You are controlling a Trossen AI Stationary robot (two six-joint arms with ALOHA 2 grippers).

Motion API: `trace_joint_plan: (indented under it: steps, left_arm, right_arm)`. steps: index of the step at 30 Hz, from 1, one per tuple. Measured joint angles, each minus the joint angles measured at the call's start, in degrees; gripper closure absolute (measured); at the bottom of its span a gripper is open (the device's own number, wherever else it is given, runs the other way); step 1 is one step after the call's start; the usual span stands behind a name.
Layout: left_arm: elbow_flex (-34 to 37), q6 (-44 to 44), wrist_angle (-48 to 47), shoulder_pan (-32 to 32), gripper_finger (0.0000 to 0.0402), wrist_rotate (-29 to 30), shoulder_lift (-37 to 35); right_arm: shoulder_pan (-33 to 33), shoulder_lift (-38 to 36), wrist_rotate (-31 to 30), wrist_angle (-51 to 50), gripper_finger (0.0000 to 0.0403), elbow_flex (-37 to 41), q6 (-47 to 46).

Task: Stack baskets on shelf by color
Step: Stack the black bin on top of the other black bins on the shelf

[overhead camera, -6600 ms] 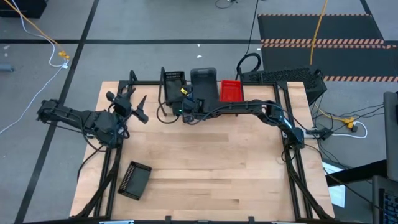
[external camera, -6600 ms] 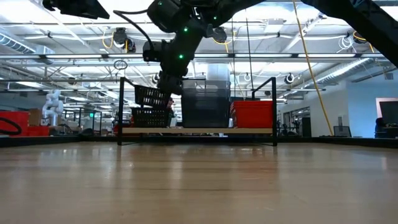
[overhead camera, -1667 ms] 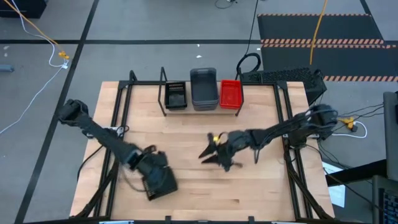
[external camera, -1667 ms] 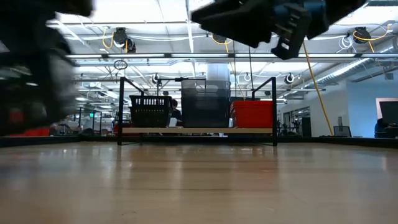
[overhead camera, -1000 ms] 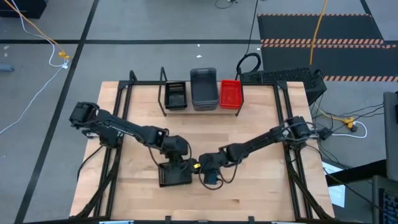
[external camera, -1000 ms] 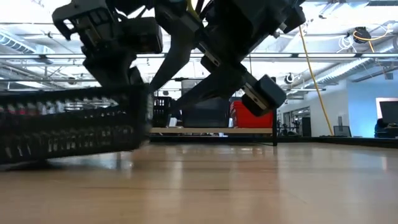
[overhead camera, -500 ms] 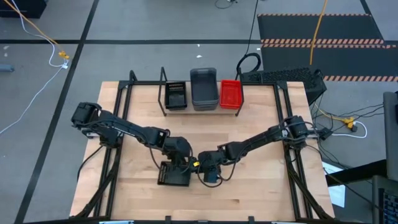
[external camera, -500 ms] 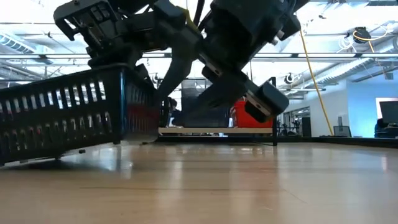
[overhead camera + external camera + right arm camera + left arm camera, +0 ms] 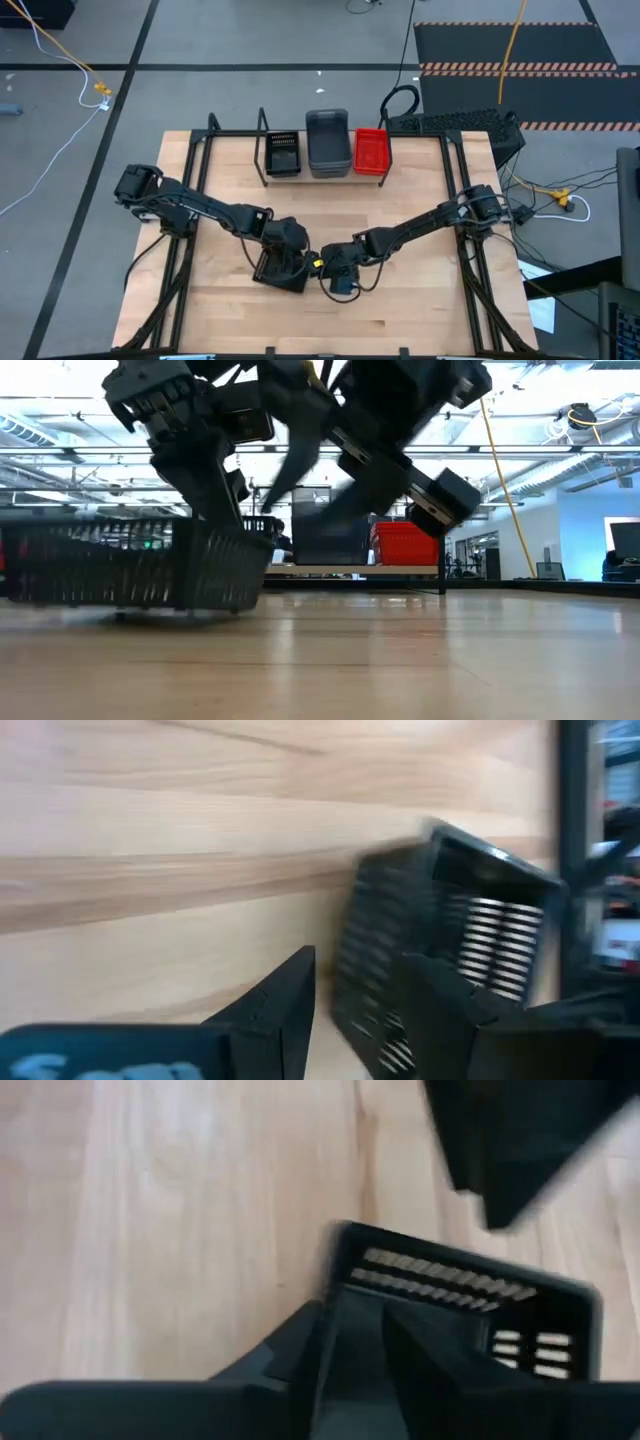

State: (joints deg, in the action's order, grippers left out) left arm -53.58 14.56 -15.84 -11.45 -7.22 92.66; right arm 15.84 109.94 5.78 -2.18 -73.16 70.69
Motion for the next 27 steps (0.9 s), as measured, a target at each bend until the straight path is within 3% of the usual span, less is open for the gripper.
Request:
trace_joint_plan:
  steps: [7, 15, 21, 27]
  left_arm:
    - [0.0, 0.6, 0.4, -0.6, 0.0225, 0.0, 0.0]
    - [0.0, -0.9, -0.5, -0.3, 0.0198, 2.8, -4.0]
    - [-0.1, 1.8, -10.2, -0.3, 0.0197, 16.5, -12.2]
    - [-0.1, 6.6, -12.9, -1.0, 0.0197, 29.4, -20.9]
  right_arm:
    - [0.8, 0.0, 0.4, -0.9, 0.0274, 0.0, -2.9]
    - [-3.6, 0.1, 5.0, 5.9, 0.0274, 0.0, -6.3]
    - [-6.5, 1.7, 7.5, 6.2, 0.0274, 0.0, -8.4]
    - [-7.3, 3.6, 12.3, 4.0, 0.0274, 0.1, -10.5]
